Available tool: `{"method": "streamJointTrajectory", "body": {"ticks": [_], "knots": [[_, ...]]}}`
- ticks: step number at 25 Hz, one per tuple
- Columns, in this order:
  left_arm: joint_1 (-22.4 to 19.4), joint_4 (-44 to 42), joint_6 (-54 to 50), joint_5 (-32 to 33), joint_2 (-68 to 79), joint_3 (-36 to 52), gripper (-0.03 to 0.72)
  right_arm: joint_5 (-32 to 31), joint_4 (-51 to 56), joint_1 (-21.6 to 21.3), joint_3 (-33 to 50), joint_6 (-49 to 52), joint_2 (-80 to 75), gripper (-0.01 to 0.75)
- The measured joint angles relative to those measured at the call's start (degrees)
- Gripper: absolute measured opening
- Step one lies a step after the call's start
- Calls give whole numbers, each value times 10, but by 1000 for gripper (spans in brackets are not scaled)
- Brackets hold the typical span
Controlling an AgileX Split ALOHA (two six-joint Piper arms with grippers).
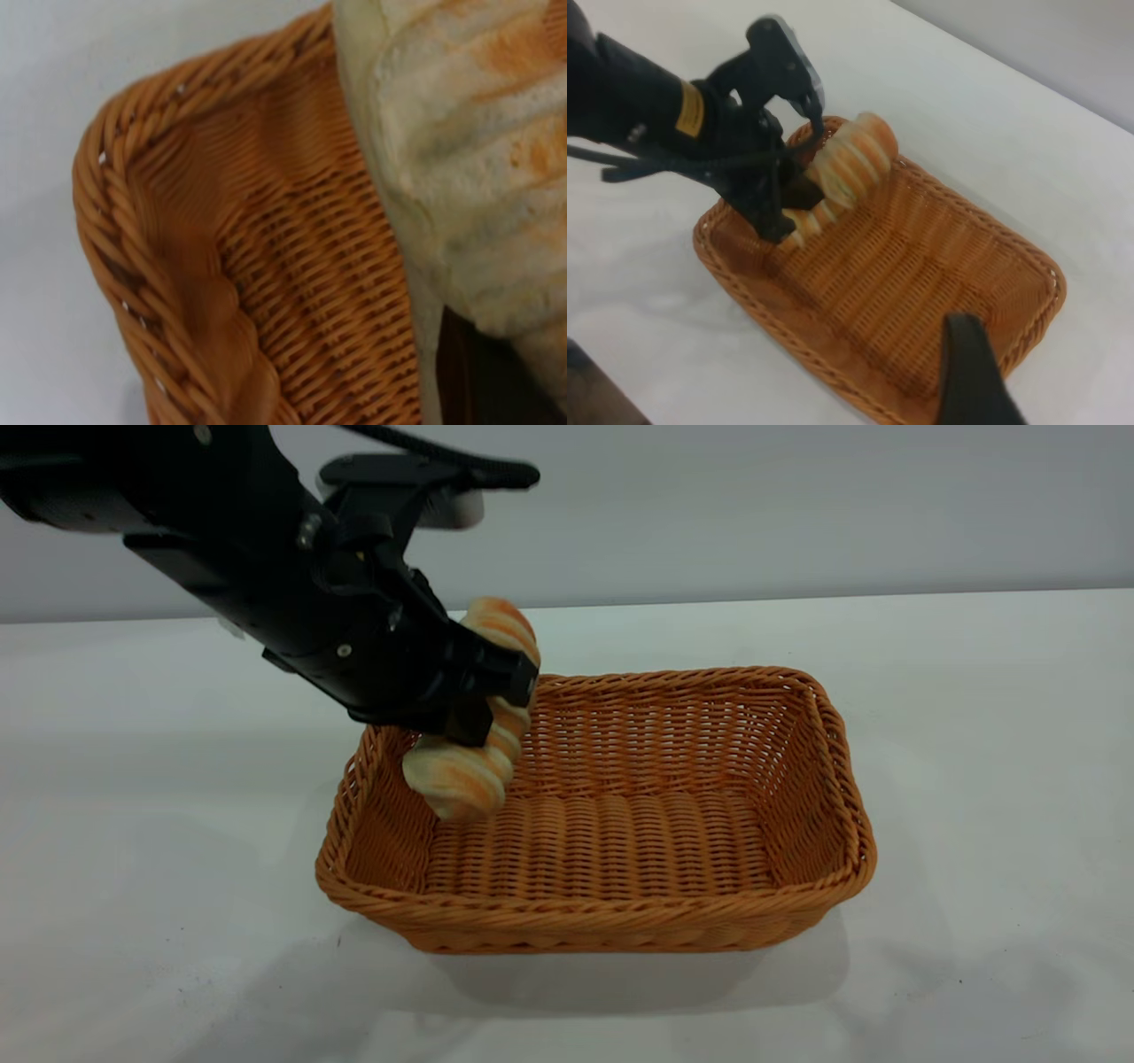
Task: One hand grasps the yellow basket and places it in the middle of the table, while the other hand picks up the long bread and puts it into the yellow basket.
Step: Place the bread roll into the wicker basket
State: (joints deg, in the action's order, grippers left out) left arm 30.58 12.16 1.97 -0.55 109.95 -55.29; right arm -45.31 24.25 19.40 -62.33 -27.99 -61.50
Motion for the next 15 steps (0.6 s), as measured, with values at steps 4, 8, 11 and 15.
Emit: {"method": "streamJointTrajectory", "body": {"ticks": [4,8,11,15], "knots": [[0,0,18,-8,5,0,233,-13,0,0,0,0,0,486],[0,0,24,-33,7,0,457,-14,0,0,0,0,0,486],[0,0,27,-62,7,0,574,-17,0,0,0,0,0,486],[0,0,39,-61,-11,0,611,-28,-1,0,0,0,0,486]]}}
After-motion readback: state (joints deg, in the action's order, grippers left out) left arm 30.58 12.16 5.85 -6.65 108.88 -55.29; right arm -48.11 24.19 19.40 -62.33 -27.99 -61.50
